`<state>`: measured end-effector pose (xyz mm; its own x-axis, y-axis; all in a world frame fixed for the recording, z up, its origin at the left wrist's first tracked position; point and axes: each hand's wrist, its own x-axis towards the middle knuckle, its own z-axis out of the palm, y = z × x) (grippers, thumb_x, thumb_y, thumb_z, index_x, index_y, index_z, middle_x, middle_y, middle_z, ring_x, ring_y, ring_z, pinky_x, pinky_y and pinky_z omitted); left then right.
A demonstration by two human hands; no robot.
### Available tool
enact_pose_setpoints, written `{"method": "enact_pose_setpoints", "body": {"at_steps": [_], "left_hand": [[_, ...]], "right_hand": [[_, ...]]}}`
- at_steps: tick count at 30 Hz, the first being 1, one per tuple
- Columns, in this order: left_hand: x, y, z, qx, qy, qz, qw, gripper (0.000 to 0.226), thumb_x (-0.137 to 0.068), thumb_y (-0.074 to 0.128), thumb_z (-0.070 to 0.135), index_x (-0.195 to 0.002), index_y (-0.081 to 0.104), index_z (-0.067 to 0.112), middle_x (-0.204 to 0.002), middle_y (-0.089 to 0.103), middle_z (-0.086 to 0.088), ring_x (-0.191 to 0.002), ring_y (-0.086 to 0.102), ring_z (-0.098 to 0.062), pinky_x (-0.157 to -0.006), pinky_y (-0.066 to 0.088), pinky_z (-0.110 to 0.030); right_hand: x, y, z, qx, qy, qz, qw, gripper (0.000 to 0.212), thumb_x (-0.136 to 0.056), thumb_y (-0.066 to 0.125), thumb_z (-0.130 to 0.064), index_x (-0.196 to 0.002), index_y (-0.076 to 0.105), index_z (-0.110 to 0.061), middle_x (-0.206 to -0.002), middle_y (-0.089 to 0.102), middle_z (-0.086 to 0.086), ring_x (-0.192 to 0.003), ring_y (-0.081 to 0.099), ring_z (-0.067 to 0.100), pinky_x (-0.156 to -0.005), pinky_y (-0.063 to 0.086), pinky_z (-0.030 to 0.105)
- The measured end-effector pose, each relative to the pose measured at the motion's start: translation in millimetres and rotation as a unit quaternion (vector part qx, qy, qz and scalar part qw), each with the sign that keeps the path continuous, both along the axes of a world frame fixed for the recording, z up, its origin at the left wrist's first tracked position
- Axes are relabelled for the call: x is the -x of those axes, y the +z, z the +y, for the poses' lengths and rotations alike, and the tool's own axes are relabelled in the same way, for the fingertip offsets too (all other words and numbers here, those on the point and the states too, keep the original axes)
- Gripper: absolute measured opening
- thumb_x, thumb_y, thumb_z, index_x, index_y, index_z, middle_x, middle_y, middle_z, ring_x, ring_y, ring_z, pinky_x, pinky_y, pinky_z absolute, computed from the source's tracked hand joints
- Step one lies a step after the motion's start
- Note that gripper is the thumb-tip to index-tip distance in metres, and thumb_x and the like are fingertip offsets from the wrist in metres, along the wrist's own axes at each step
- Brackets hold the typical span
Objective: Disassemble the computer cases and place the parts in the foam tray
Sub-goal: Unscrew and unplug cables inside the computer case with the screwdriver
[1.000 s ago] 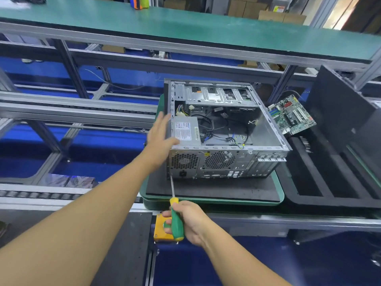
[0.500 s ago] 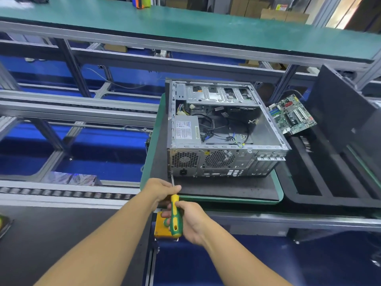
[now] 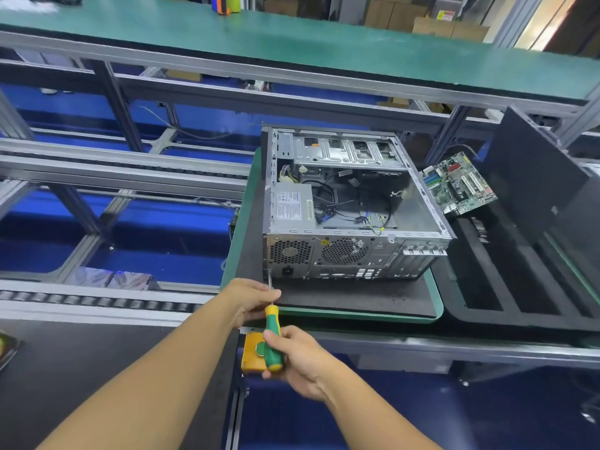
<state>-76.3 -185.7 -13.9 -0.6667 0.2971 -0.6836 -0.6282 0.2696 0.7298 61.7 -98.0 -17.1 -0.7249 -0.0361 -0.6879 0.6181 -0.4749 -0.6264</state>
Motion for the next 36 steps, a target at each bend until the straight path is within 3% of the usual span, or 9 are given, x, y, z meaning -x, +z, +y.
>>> {"method": "enact_pose_setpoints", "body": {"at_steps": [5, 9, 13, 16, 20, 23, 28, 31, 36], "left_hand": [[-1.3, -1.9, 1.6, 0.004, 0.034, -0.002, 0.999, 0.026, -0.083, 0.076, 0.0, -0.107, 0.066, -0.004, -0.094, 0.069, -0.018, -0.078, 0.066, -0.022, -0.059, 0.059, -0.031], [-1.9, -0.2, 1.8, 0.001, 0.034, 0.006, 0.999, 0.024, -0.089, 0.068, -0.003, -0.113, 0.065, -0.006, -0.083, 0.07, -0.015, -0.071, 0.067, -0.02, -0.06, 0.058, -0.029], [-2.7, 5.8, 3.3, -0.006, 0.03, -0.004, 1.0, 0.026, -0.088, 0.073, 0.003, -0.112, 0.065, -0.002, -0.096, 0.07, -0.015, -0.081, 0.068, -0.022, -0.062, 0.057, -0.031], [-5.8, 6.0, 4.1, 0.011, 0.04, 0.012, 0.999, 0.028, -0.08, 0.081, 0.006, -0.104, 0.067, -0.001, -0.101, 0.069, -0.017, -0.086, 0.067, -0.023, -0.057, 0.058, -0.027], [-5.4, 4.1, 1.0, 0.003, 0.061, 0.013, 0.998, 0.026, -0.083, 0.076, -0.001, -0.107, 0.068, -0.006, -0.087, 0.069, -0.017, -0.071, 0.066, -0.02, -0.052, 0.059, -0.026], [-4.0, 5.6, -2.2, -0.002, 0.051, 0.016, 0.999, 0.021, -0.089, 0.068, -0.005, -0.11, 0.066, -0.007, -0.085, 0.07, -0.018, -0.068, 0.067, -0.02, -0.053, 0.058, -0.027], [-2.9, 11.9, -2.3, -0.031, 0.011, -0.007, 0.999, 0.016, -0.091, 0.067, 0.001, -0.107, 0.064, -0.001, -0.095, 0.068, -0.019, -0.078, 0.067, -0.022, -0.064, 0.056, -0.03], [-5.5, 10.0, 0.8, -0.033, 0.02, 0.008, 0.999, 0.032, -0.083, 0.078, 0.006, -0.111, 0.064, -0.003, -0.095, 0.067, -0.018, -0.086, 0.065, -0.024, -0.065, 0.056, -0.031], [-5.6, 5.2, 3.6, -0.029, 0.075, 0.015, 0.997, 0.029, -0.084, 0.073, -0.006, -0.111, 0.063, -0.006, -0.084, 0.067, -0.017, -0.066, 0.066, -0.02, -0.054, 0.06, -0.028]], "right_hand": [[3.5, 3.8, -1.8, 0.046, -0.005, -0.03, 0.998, 0.027, -0.104, 0.05, -0.031, -0.111, 0.056, -0.005, -0.095, 0.06, 0.014, -0.073, 0.059, 0.022, -0.056, 0.047, 0.03], [1.7, 5.4, 0.0, 0.074, -0.021, -0.016, 0.997, 0.03, -0.106, 0.032, -0.019, -0.108, 0.056, -0.002, -0.088, 0.068, 0.016, -0.069, 0.061, 0.024, -0.061, 0.049, 0.033], [1.5, 9.3, -3.2, -0.015, -0.02, -0.005, 1.0, 0.012, -0.103, 0.053, -0.014, -0.11, 0.05, -0.005, -0.09, 0.062, 0.014, -0.066, 0.063, 0.021, -0.056, 0.052, 0.032], [3.4, 12.1, -6.6, -0.042, -0.037, -0.027, 0.998, 0.028, -0.098, 0.064, -0.013, -0.118, 0.047, -0.004, -0.091, 0.059, 0.012, -0.065, 0.06, 0.015, -0.054, 0.05, 0.028], [4.6, 15.2, -5.7, 0.014, -0.063, -0.04, 0.997, 0.03, -0.104, 0.05, -0.024, -0.124, 0.053, -0.001, -0.088, 0.061, 0.013, -0.069, 0.059, 0.019, -0.058, 0.049, 0.031], [3.9, 15.3, -2.5, 0.041, -0.059, -0.033, 0.997, 0.032, -0.106, 0.037, -0.02, -0.12, 0.056, 0.003, -0.09, 0.069, 0.016, -0.073, 0.063, 0.024, -0.067, 0.056, 0.038], [4.4, 19.1, -8.3, 0.024, -0.062, -0.022, 0.998, 0.022, -0.106, 0.049, -0.02, -0.118, 0.051, -0.002, -0.092, 0.062, 0.016, -0.068, 0.065, 0.023, -0.062, 0.058, 0.038], [5.9, 18.8, -11.6, 0.012, -0.084, -0.021, 0.996, 0.028, -0.101, 0.059, -0.018, -0.119, 0.045, -0.003, -0.095, 0.056, 0.017, -0.068, 0.063, 0.022, -0.058, 0.056, 0.035], [7.7, 22.3, -8.8, 0.06, -0.078, -0.027, 0.995, 0.025, -0.104, 0.048, -0.022, -0.114, 0.058, 0.0, -0.083, 0.063, 0.014, -0.065, 0.06, 0.022, -0.059, 0.054, 0.034]]}}
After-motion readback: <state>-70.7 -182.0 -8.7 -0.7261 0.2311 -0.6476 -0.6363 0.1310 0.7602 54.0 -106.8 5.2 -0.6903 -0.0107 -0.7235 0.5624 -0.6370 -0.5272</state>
